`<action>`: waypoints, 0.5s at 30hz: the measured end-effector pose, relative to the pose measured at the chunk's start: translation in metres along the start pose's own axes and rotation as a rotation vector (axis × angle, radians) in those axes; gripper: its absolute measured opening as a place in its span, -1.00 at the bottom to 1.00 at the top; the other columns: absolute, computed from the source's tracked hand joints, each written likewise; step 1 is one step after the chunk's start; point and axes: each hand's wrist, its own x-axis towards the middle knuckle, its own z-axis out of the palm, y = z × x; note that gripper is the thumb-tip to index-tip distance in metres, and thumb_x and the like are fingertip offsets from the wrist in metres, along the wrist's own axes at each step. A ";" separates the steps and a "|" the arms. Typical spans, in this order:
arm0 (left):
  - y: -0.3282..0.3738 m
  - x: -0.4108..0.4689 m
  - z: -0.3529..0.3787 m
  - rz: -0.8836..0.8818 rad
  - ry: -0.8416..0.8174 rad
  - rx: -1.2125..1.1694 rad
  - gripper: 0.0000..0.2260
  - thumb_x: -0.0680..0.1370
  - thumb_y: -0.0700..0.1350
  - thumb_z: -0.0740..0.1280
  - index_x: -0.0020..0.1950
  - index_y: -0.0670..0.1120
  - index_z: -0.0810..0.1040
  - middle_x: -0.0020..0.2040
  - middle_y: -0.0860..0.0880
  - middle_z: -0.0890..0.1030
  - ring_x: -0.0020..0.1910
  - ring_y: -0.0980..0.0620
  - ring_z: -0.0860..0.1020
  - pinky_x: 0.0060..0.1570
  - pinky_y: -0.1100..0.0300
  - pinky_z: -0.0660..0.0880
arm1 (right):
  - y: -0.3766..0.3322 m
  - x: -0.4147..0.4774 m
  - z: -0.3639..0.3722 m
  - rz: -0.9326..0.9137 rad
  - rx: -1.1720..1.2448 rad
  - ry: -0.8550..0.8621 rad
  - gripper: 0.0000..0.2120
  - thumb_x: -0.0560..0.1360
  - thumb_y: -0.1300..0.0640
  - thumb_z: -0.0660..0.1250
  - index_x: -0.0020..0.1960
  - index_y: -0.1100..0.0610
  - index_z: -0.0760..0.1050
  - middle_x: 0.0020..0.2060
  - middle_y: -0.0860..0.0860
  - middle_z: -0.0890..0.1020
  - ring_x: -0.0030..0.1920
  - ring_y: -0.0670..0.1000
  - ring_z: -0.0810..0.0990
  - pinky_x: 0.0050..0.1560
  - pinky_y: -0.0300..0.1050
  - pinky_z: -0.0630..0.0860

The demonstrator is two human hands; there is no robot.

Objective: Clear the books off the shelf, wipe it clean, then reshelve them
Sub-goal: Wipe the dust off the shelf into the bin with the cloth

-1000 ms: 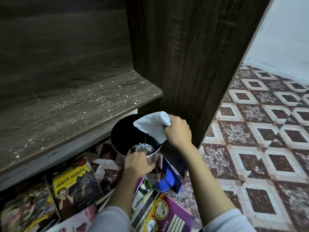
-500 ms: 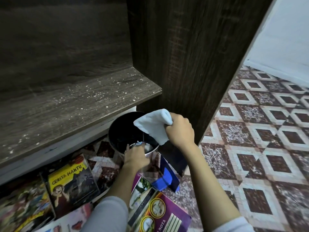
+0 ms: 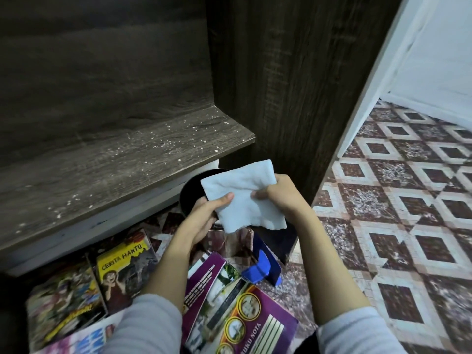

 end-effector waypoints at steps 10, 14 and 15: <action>-0.003 -0.008 0.030 0.027 0.445 0.073 -0.86 0.50 -0.25 0.37 0.04 -0.25 0.60 -0.03 -0.16 0.65 -0.11 -0.08 0.59 -0.10 0.08 0.53 | 0.001 -0.010 0.027 -0.091 -0.208 0.204 -0.49 0.44 0.30 0.31 0.33 0.16 0.21 0.03 0.10 0.45 -0.04 0.06 0.46 -0.19 -0.18 0.40; 0.001 -0.009 0.032 0.040 0.505 0.045 -0.92 0.48 -0.25 0.40 -0.06 -0.23 0.59 -0.07 -0.17 0.64 -0.12 -0.09 0.60 -0.11 0.09 0.52 | 0.002 -0.012 0.032 -0.141 -0.151 0.314 -0.62 0.45 0.29 0.31 0.24 0.20 0.34 0.01 0.13 0.54 -0.09 0.02 0.50 -0.30 -0.26 0.38; 0.001 -0.010 0.032 0.051 0.491 0.040 -0.93 0.47 -0.26 0.41 -0.08 -0.22 0.59 -0.08 -0.17 0.64 -0.11 -0.10 0.60 -0.12 0.09 0.52 | 0.004 -0.012 0.033 -0.159 -0.191 0.359 -0.65 0.46 0.29 0.29 0.23 0.21 0.37 0.00 0.15 0.56 -0.07 0.06 0.53 -0.24 -0.19 0.42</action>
